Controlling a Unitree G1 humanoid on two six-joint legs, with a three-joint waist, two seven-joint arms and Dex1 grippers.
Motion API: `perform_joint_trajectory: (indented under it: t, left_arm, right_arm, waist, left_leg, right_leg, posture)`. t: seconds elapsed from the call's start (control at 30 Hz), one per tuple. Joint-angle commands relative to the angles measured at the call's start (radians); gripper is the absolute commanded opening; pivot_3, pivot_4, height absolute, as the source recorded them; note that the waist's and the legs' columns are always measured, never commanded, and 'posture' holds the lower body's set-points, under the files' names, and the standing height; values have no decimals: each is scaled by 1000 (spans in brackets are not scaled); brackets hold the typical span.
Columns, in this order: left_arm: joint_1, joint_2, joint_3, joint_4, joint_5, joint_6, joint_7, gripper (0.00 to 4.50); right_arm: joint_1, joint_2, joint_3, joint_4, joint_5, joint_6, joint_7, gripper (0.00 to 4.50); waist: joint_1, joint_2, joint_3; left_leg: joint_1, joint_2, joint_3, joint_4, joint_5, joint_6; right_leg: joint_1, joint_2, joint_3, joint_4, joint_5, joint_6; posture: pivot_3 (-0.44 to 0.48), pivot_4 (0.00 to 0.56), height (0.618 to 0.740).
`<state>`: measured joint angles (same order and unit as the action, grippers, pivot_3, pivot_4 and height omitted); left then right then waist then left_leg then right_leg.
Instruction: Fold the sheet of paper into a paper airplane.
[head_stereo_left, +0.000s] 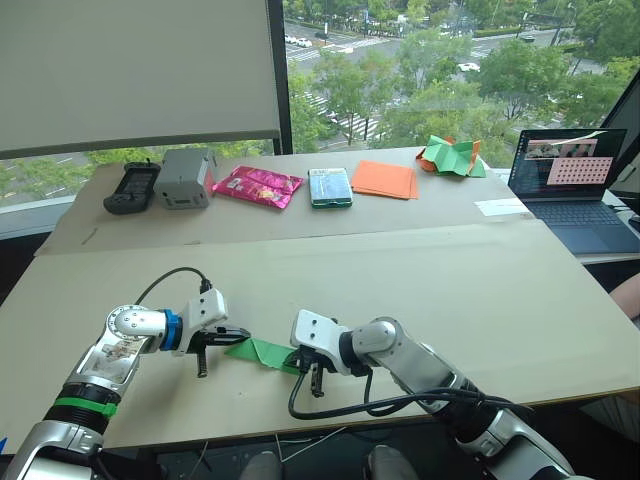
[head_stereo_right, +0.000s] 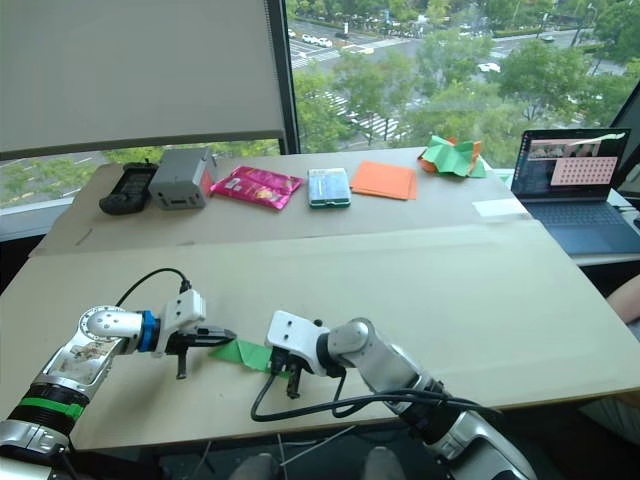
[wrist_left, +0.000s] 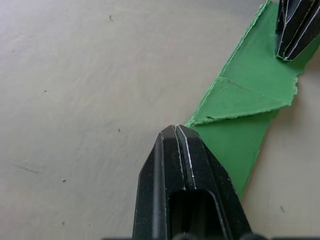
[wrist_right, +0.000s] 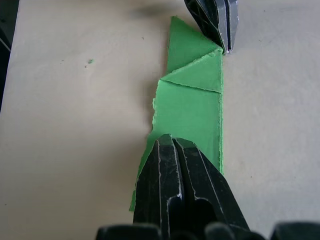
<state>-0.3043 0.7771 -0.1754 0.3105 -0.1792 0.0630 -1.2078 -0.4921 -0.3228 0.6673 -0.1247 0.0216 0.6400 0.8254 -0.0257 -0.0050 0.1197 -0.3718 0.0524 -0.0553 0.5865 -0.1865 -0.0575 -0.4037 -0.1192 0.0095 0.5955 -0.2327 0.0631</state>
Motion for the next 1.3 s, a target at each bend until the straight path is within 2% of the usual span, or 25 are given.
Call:
perform_joint_trajectory:
  t: [0.03,0.23,0.33,0.4,0.47,0.53,0.73,0.77,0.87,0.93,1.0,1.1,1.3]
  left_arm:
    - [46,29,-19,71,77,27,26,0]
    - [60,46,69,-27,16,96,57,0]
    - [101,66,152,-155,-50,177,82,0]
    - [140,71,212,-276,-121,264,97,0]
    - [187,63,266,-406,-210,365,114,0]
    - [238,51,316,-513,-287,454,141,0]
    - [398,45,413,-687,-388,565,199,1786]
    - [415,47,429,-694,-395,568,201,2166]
    - [445,53,443,-696,-393,554,199,3176]
    - [456,52,440,-697,-390,538,188,3844]
    - [464,53,433,-697,-390,529,176,4452]
    - [461,45,432,-691,-396,529,177,4452]
    - [473,33,445,-711,-432,549,179,4452]
  right_arm:
    - [12,-14,15,82,-48,39,-24,76]
    - [1,6,-67,-1,-4,32,-40,76]
    - [0,4,-145,-100,36,58,-43,76]
    - [1,-14,-187,-178,66,78,-31,76]
    - [6,-18,-241,-255,110,110,-32,76]
    - [15,-31,-276,-317,135,142,-37,665]
    - [111,-76,-343,-509,229,207,-46,2623]
    - [133,-79,-364,-528,264,222,-38,2986]
    - [188,-80,-443,-554,397,270,-1,4019]
    - [204,-90,-467,-551,464,302,18,4500]
    - [217,-127,-439,-549,497,310,52,4500]
    - [212,-118,-404,-515,545,325,62,4500]
    - [151,-23,-332,-355,569,322,44,4500]
  waist:
    - [0,0,0]
    - [-3,-2,2]
    - [-4,-7,8]
    - [-3,-9,9]
    - [1,-11,10]
    - [8,-14,11]
    - [13,-17,13]
    - [13,-18,14]
    - [13,-19,17]
    - [13,-17,19]
    - [12,-13,22]
    - [12,-11,24]
    - [11,-12,23]
  left_leg:
    - [0,0,0,0,0,0]
    - [0,0,0,-2,0,0]
    - [-2,0,0,-6,0,0]
    - [-12,0,0,-6,0,0]
    - [-18,0,0,-5,7,10]
    - [-17,1,0,-6,6,10]
    - [-13,3,0,-12,5,8]
    - [-13,3,0,-12,2,3]
    - [-13,3,0,-12,1,1]
    - [-13,3,0,-12,0,0]
    - [-15,3,-1,-11,0,-1]
    - [-18,3,-1,-9,0,-1]
    - [-18,3,0,-5,0,0]
  right_leg:
    - [0,0,0,0,0,0]
    - [-1,0,0,0,0,0]
    - [-6,0,0,0,0,0]
    - [-15,1,0,1,1,0]
    - [-17,5,4,0,5,-1]
    - [-17,6,5,0,11,-4]
    - [-16,7,4,-2,9,-6]
    - [-17,7,4,-3,9,-6]
    - [-17,6,3,-4,9,-7]
    - [-18,6,2,-8,8,-7]
    - [-18,5,0,-17,8,-8]
    - [-20,2,-4,-25,8,-8]
    - [-19,3,-2,-22,9,-7]
  posture:
    - [0,150,706]
    - [0,150,706]
    - [0,150,706]
    - [0,150,706]
    - [0,150,706]
    - [0,150,706]
    - [0,150,706]
    - [0,150,706]
    - [0,150,706]
    - [0,150,706]
    - [0,150,706]
    - [0,150,706]
    - [0,150,706]
